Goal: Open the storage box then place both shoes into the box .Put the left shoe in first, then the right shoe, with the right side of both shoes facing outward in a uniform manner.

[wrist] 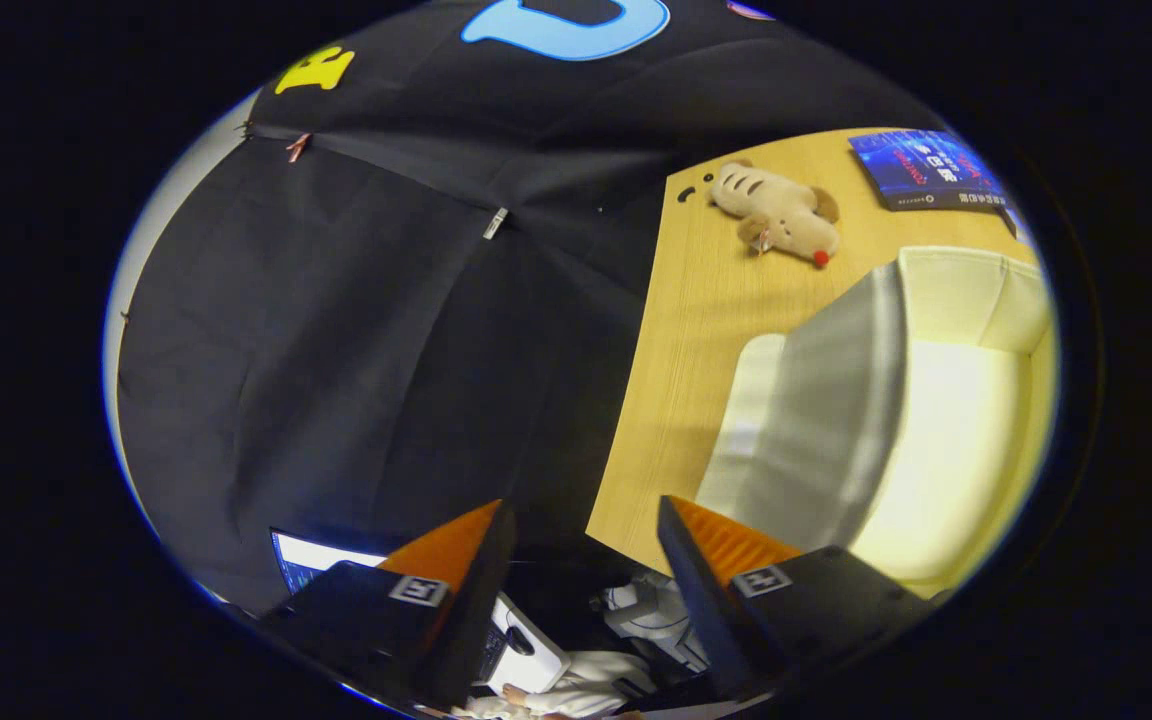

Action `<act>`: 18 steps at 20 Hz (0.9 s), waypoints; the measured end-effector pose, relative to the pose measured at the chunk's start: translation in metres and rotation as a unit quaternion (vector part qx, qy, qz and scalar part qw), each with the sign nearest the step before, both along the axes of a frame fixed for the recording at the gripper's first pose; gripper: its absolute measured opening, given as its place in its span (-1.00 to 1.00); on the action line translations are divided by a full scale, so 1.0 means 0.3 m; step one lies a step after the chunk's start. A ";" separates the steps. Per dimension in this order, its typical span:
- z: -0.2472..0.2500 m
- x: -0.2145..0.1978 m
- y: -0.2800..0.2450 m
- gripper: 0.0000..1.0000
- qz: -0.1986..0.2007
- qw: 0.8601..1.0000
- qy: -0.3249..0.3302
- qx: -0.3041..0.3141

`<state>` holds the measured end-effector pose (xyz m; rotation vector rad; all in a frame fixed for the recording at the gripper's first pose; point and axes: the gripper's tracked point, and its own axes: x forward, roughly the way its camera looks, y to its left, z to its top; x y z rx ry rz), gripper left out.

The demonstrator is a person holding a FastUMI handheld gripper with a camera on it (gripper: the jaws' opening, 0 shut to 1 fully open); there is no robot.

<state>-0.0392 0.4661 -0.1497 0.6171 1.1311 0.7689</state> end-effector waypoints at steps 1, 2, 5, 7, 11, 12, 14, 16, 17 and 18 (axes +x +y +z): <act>0.019 0.003 -0.032 0.95 -0.007 1.000 -0.018 0.000; 0.035 0.013 -0.075 0.96 -0.017 0.999 -0.037 -0.003; 0.086 0.057 -0.264 0.96 -0.054 0.992 -0.112 -0.028; 0.085 0.125 -0.431 0.96 -0.092 0.977 -0.177 -0.073; 0.127 0.169 -0.768 0.96 -0.154 0.943 -0.255 -0.146; 0.122 0.173 -0.854 0.96 -0.164 0.933 -0.271 -0.171; 0.091 0.169 -1.036 0.97 -0.167 0.915 -0.287 -0.229; 0.035 0.159 -1.170 0.97 -0.163 0.899 -0.293 -0.281; 0.008 0.165 -1.221 0.97 -0.163 0.892 -0.295 -0.300; -0.024 0.164 -1.278 0.98 -0.160 0.884 -0.299 -0.321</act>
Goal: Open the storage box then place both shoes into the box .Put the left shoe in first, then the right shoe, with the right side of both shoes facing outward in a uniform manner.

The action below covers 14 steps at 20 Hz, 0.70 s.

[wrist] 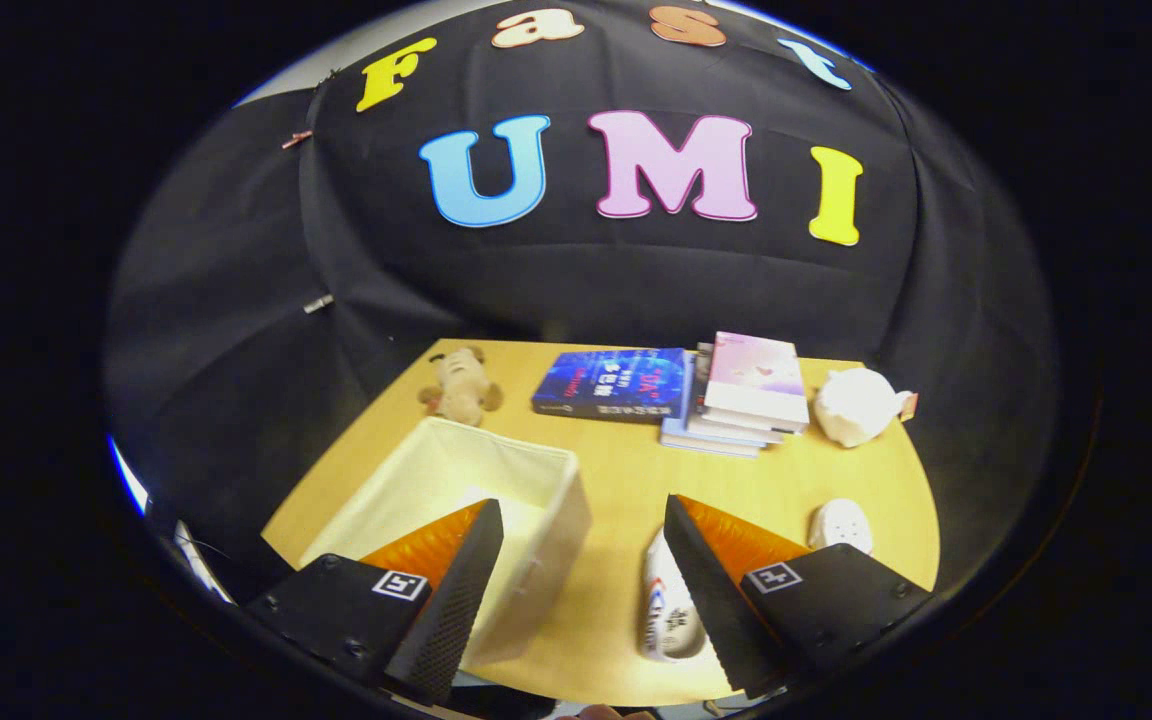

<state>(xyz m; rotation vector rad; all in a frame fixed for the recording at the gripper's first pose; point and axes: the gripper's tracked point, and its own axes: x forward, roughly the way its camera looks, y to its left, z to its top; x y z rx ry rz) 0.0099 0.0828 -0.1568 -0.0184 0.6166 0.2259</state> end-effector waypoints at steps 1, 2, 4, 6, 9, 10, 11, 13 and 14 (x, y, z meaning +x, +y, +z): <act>-0.035 0.000 -0.057 0.98 -0.004 1.000 -0.001 -0.025; -0.069 -0.006 -0.114 0.98 -0.007 0.999 0.001 -0.051; -0.147 -0.020 -0.205 0.98 -0.006 0.996 0.013 -0.091; -0.230 -0.035 -0.270 0.97 -0.001 0.993 0.032 -0.114; -0.365 -0.052 -0.356 0.96 -0.010 0.989 0.073 -0.129; -0.405 -0.057 -0.362 0.96 -0.008 0.989 0.086 -0.123; -0.446 -0.066 -0.372 0.96 -0.005 0.987 0.103 -0.120; -0.520 -0.075 -0.389 0.97 -0.002 0.985 0.132 -0.111; -0.558 -0.081 -0.395 0.96 -0.003 0.984 0.148 -0.104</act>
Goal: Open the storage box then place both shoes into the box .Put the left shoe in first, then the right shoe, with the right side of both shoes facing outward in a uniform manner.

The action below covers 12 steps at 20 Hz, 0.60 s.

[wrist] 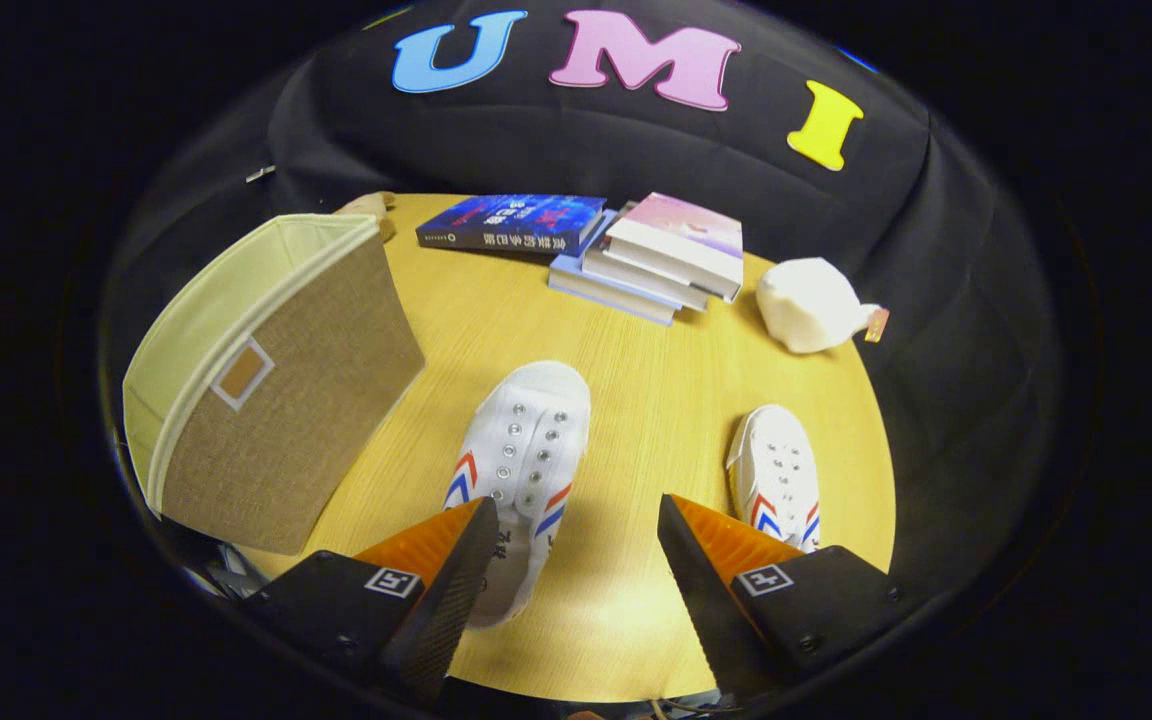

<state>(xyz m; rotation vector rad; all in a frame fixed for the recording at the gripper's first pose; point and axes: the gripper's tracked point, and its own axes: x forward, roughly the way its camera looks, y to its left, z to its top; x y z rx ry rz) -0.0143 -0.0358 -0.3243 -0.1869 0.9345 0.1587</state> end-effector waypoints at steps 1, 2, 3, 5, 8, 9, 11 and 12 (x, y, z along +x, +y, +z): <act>-0.038 0.000 -0.018 0.96 -0.007 1.000 0.016 0.000; -0.068 -0.002 -0.036 0.96 -0.012 0.999 0.031 -0.003; -0.095 0.005 -0.036 0.96 -0.014 0.999 0.041 0.002; -0.132 0.007 -0.019 0.96 -0.012 0.998 0.064 0.024; -0.166 0.008 0.014 0.78 0.001 0.995 0.085 0.044; -0.178 0.008 0.023 0.68 0.003 0.995 0.090 0.048; -0.193 0.002 0.057 0.31 0.000 0.992 0.105 0.070; -0.192 -0.004 0.060 0.18 -0.004 0.991 0.112 0.080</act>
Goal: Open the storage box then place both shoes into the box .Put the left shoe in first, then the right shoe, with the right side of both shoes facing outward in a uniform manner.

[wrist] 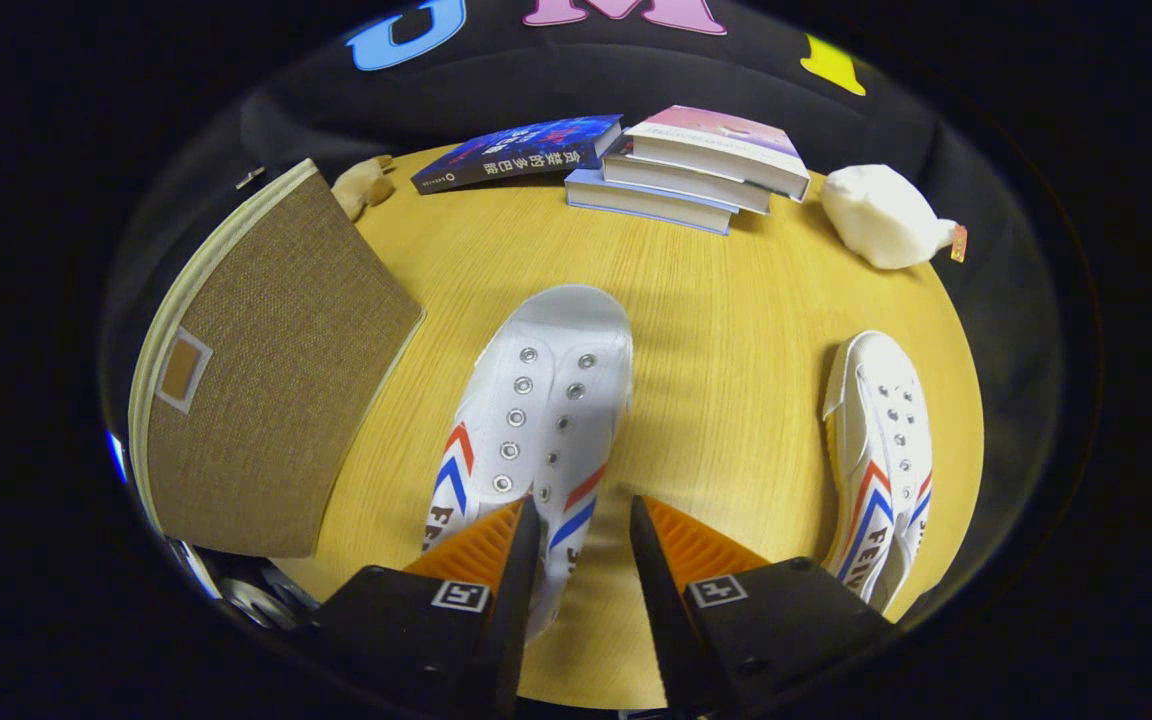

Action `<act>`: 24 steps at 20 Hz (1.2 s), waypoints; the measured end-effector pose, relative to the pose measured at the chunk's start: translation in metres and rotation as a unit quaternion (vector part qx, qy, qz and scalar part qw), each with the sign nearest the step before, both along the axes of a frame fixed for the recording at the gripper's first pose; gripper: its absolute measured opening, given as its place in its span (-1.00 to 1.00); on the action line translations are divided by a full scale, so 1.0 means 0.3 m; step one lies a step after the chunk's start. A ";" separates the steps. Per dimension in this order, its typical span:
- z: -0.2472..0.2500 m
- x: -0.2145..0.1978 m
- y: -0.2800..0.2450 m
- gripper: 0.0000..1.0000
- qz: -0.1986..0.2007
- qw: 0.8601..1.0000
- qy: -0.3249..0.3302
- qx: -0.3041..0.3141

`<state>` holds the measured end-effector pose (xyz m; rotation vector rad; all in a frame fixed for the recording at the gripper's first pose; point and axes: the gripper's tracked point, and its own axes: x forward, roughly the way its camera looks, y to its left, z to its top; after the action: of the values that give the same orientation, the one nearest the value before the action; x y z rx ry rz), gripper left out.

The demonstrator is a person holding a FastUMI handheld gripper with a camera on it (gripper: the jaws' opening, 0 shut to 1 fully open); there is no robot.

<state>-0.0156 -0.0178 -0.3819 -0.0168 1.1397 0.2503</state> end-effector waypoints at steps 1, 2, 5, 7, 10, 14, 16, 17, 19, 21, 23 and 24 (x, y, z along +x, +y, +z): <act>-0.002 -0.001 0.005 0.04 -0.006 1.000 0.007 0.010; -0.006 -0.003 0.006 -0.05 -0.015 1.000 0.014 0.020; -0.008 -0.009 0.023 -0.53 -0.047 0.997 0.035 0.044; -0.004 -0.007 0.023 -0.65 -0.060 0.997 0.029 0.039; -0.007 -0.003 0.024 -0.89 -0.085 0.995 0.023 0.048; 0.054 -0.018 0.026 -0.89 -0.130 0.988 0.020 0.075; 0.106 -0.032 0.030 -0.89 -0.145 0.986 0.012 0.078; 0.145 -0.039 0.032 -0.89 -0.155 0.984 0.010 0.085; 0.246 -0.046 0.032 -0.89 -0.164 0.982 -0.005 0.094; 0.367 -0.044 0.030 -0.89 -0.165 0.982 -0.030 0.091; 0.500 -0.036 0.051 -0.90 -0.171 0.979 -0.055 0.099; 0.562 -0.029 0.069 -0.90 -0.172 0.977 -0.066 0.106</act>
<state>-0.0242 0.0030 -0.2132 0.3454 0.9602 0.0592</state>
